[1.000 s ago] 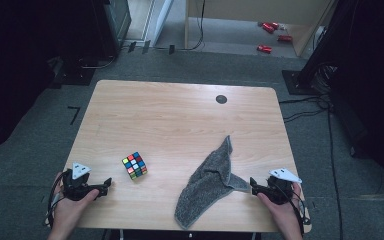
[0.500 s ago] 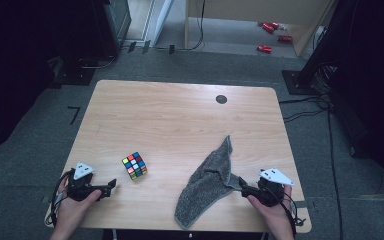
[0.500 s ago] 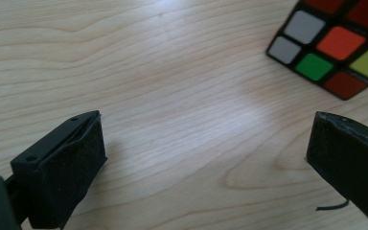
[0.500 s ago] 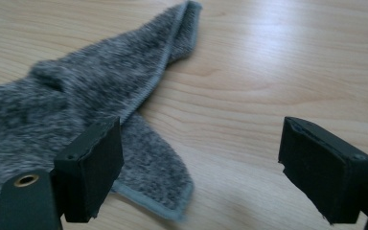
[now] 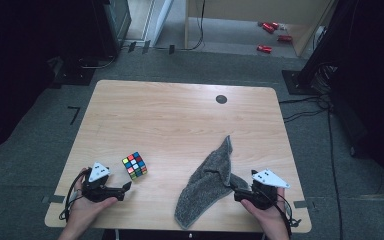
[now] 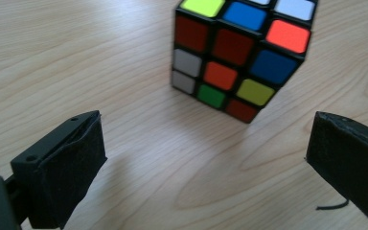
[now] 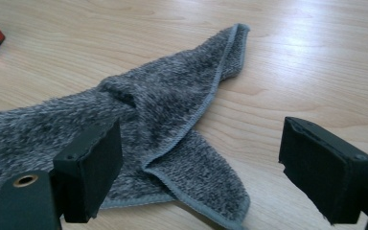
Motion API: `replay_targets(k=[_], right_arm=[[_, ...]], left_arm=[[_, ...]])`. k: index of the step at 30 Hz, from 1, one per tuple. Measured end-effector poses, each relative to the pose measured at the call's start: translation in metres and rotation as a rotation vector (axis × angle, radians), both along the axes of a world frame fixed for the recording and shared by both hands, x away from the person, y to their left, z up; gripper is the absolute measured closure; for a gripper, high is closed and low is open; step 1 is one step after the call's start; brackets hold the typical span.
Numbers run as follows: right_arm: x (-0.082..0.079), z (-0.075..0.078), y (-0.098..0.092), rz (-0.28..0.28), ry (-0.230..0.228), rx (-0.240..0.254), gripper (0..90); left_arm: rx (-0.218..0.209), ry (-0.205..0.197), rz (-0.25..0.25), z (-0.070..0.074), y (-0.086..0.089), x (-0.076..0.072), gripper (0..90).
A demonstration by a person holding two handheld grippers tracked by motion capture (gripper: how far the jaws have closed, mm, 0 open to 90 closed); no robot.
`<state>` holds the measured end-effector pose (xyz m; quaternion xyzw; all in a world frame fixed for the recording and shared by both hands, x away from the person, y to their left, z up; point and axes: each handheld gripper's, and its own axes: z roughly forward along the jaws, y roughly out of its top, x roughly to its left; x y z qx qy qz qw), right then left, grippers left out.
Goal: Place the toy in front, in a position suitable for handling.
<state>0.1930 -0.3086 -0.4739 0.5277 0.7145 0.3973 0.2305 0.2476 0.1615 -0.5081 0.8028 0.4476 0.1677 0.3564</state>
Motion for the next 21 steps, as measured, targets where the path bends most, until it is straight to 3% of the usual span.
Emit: replay_targets(k=[1, 3, 6, 7, 9, 13, 16, 21], right_arm=[[0.0, 0.0, 0.001, 0.008, 0.0, -0.002, 15.4], [0.0, 0.0, 0.005, 0.019, -0.001, -0.003, 15.4], [0.001, 0.002, 0.012, 0.06, -0.002, -0.022, 15.4], [0.002, 0.003, 0.014, 0.071, -0.002, -0.023, 15.4], [0.004, 0.006, 0.019, 0.09, -0.003, -0.02, 15.4], [0.006, 0.01, 0.03, 0.121, -0.016, -0.023, 15.4], [0.008, 0.009, 0.038, 0.137, -0.023, -0.023, 14.7], [0.008, 0.006, 0.055, 0.17, -0.027, -0.04, 14.8]], left_arm=[[0.0, 0.0, 0.0, 0.0, 0.0, 0.0, 0.3], [-0.048, 0.046, -0.022, 0.0, -0.005, 0.001, 0.3], [-0.045, 0.098, -0.032, -0.003, -0.01, 0.004, 0.3], [-0.025, 0.109, -0.042, -0.005, -0.012, 0.005, 0.3], [0.019, 0.098, -0.051, -0.005, -0.017, 0.006, 0.3], [0.013, 0.103, -0.044, -0.005, -0.02, 0.012, 0.3], [0.009, 0.083, -0.021, -0.006, -0.023, 0.015, 0.8], [0.014, 0.065, 0.015, -0.006, -0.027, 0.019, 7.8]])
